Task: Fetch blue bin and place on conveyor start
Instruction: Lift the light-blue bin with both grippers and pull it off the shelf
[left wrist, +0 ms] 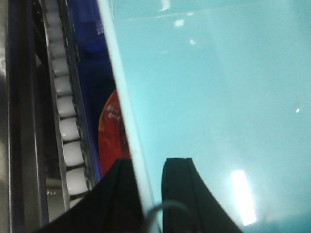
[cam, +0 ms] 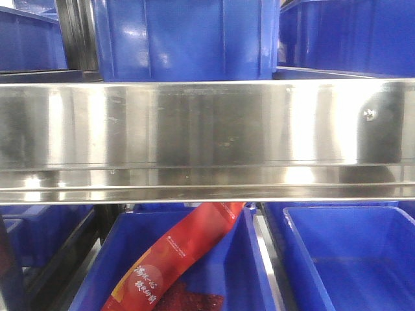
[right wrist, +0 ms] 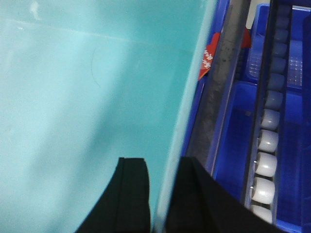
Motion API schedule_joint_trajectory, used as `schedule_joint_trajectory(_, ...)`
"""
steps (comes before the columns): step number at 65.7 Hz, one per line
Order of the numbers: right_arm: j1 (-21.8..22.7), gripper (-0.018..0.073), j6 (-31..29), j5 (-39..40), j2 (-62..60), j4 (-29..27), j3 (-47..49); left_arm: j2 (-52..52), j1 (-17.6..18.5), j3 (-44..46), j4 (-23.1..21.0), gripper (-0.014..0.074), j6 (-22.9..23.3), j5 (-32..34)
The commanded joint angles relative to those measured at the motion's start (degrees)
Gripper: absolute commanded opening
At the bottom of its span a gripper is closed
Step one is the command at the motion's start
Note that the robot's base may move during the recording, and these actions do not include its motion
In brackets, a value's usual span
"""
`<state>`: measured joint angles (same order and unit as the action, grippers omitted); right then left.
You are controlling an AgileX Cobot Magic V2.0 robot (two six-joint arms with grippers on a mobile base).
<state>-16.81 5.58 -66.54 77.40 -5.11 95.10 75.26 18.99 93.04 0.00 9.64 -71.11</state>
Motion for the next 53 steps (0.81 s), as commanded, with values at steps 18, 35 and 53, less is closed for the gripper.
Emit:
schedule_joint_trajectory(18,0.4,-0.0152,-1.9,1.9,-0.5,1.9,-0.1,-1.2,0.9,-0.9,0.9,-0.0111,-0.3,1.1)
schedule_joint_trajectory(35,0.4,-0.0152,-1.9,1.9,-0.5,1.8,-0.1,-1.2,0.9,-0.9,0.9,-0.0111,-0.3,2.7)
schedule_joint_trajectory(53,0.4,-0.0152,-1.9,1.9,-0.5,1.8,-0.1,-1.2,0.9,-0.9,0.9,-0.0111,-0.3,9.2)
